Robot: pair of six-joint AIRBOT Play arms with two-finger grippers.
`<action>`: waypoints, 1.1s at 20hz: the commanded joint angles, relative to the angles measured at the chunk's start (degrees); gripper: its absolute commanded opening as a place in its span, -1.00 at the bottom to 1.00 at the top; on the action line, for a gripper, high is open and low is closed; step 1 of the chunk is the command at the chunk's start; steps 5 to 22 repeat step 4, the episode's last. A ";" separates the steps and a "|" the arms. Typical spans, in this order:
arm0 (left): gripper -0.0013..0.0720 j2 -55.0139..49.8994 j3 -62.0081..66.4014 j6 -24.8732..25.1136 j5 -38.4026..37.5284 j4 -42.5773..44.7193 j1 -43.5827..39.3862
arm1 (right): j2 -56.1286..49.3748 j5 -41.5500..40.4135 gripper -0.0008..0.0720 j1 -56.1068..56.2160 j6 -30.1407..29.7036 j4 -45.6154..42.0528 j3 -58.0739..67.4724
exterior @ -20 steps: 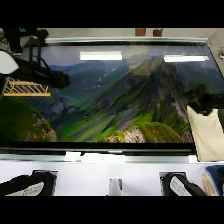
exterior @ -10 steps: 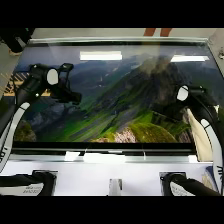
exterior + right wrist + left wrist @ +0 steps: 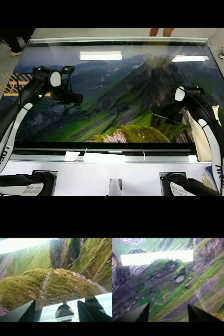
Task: Fold the shirts.
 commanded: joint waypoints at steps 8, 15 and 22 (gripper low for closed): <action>0.61 -0.04 -0.02 -0.07 0.09 -0.07 0.00 | -0.04 -0.04 0.53 0.07 0.04 -0.09 0.04; 0.61 -0.04 -0.02 -0.07 0.09 -0.07 0.00 | -0.04 -0.04 0.53 0.07 0.04 -0.09 0.04; 0.61 -0.04 -0.02 -0.07 0.09 -0.07 0.00 | -0.04 -0.04 0.53 0.07 0.04 -0.09 0.04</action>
